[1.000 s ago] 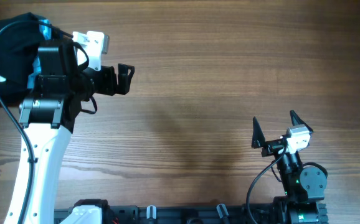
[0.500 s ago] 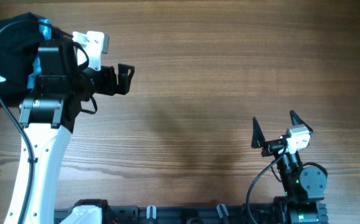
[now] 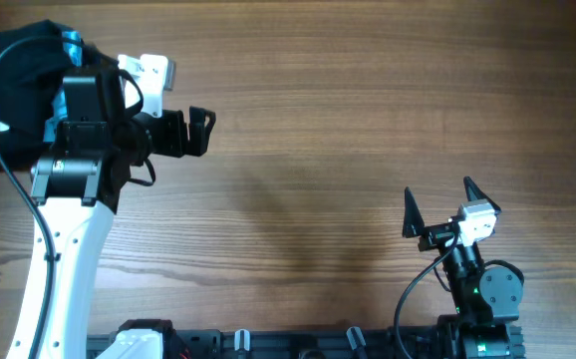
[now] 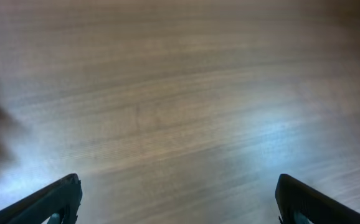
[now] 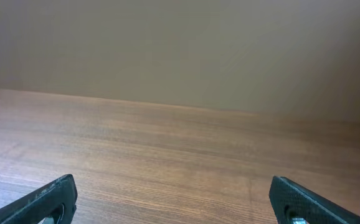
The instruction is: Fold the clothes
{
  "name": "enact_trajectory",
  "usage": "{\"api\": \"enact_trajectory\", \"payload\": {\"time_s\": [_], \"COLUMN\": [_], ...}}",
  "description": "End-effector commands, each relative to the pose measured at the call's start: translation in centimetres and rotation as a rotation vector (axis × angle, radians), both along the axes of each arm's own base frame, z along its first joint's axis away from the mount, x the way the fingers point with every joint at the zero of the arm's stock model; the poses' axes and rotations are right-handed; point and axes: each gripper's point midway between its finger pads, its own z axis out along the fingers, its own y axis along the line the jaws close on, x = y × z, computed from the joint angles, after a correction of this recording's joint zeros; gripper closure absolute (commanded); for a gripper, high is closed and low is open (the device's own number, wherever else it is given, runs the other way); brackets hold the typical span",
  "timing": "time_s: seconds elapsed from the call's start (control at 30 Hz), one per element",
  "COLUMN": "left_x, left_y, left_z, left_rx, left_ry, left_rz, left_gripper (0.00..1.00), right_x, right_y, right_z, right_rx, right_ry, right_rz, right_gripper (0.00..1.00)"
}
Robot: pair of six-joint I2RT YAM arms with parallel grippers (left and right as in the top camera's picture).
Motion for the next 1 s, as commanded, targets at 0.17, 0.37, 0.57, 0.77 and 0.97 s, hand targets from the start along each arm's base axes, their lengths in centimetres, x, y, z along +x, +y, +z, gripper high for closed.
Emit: {"api": "enact_trajectory", "payload": {"time_s": [0.17, 0.37, 0.57, 0.77, 0.97], "left_x": [-1.1, -3.0, -6.2, -8.7, -10.2], "left_y": [-0.5, -0.5, -0.3, -0.2, 0.0], "left_z": [4.6, 5.1, 2.1, 0.2, -0.5], "left_rx": [-0.013, -0.019, -0.024, -0.028, -0.026], "left_ry": [-0.244, -0.494, -0.675, -0.834, -0.908], "left_rz": [-0.036, -0.037, -0.037, -0.036, -0.029], "left_gripper": [0.0, 0.0, 0.0, 0.0, 0.0], "right_x": [-0.1, -0.1, -0.1, -0.1, -0.1], "right_y": [0.5, 0.5, 0.5, 0.5, 0.5], "right_z": [0.1, 0.1, 0.1, 0.1, 0.1], "right_rx": [0.012, 0.011, 0.011, 0.012, 0.012], "right_ry": [-0.004, -0.004, -0.004, -0.004, -0.004], "right_rz": [0.026, 0.026, 0.026, 0.026, 0.026], "right_gripper": [0.0, 0.0, 0.0, 0.0, 0.0]}}
